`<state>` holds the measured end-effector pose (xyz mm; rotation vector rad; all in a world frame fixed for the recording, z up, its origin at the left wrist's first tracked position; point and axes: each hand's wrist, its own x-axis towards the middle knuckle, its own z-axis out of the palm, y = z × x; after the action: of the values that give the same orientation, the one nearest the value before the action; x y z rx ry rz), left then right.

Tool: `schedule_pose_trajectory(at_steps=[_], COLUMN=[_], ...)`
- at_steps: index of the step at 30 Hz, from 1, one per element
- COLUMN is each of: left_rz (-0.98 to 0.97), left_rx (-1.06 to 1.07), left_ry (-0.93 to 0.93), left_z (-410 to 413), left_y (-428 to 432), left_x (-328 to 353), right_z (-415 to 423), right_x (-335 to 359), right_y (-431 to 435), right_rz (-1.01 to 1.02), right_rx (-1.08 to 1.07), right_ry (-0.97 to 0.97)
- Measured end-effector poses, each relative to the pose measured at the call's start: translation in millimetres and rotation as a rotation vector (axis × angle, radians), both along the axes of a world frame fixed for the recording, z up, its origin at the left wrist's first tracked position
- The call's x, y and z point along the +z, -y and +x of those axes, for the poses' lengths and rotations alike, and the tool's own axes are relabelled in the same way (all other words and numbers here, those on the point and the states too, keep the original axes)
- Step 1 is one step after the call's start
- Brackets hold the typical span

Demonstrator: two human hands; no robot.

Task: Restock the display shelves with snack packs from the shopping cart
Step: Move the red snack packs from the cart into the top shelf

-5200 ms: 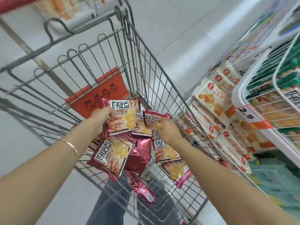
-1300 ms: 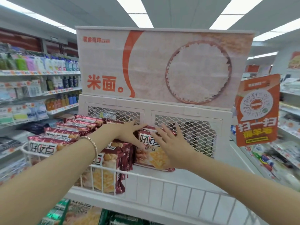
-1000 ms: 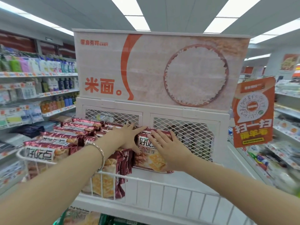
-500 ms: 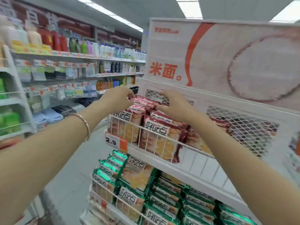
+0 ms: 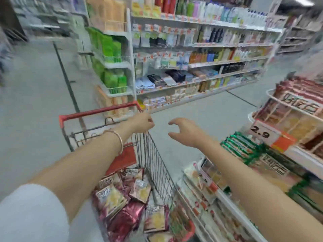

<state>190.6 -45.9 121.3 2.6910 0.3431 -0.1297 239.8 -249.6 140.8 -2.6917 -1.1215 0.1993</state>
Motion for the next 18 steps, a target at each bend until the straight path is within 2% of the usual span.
schedule_pose_trajectory(at_steps=[6, 10, 14, 18], left_rz=[-0.091, -0.106, -0.055, 0.142], left_rx=[0.024, 0.043, 0.139, 0.134], left_ry=[-0.265, -0.483, -0.734, -0.97], left_z=[-23.1, -44.8, -70.0, -103.5], left_y=[-82.5, -106.2, -105.9, -101.3], left_x=[-123.9, -191.4, -256.7, -312.9], right_z=[-25.1, -50.1, -68.3, -74.4], right_x=[-146.3, -225.2, -287.2, -321.9], right_y=[-67.8, -87.2, -83.6, -65.7], right_rz=[-0.162, -0.197, -0.142, -0.121], right_rx=[-0.077, -0.156, -0.306, -0.376], right_ry=[-0.441, -0.681, -0.768, -0.763])
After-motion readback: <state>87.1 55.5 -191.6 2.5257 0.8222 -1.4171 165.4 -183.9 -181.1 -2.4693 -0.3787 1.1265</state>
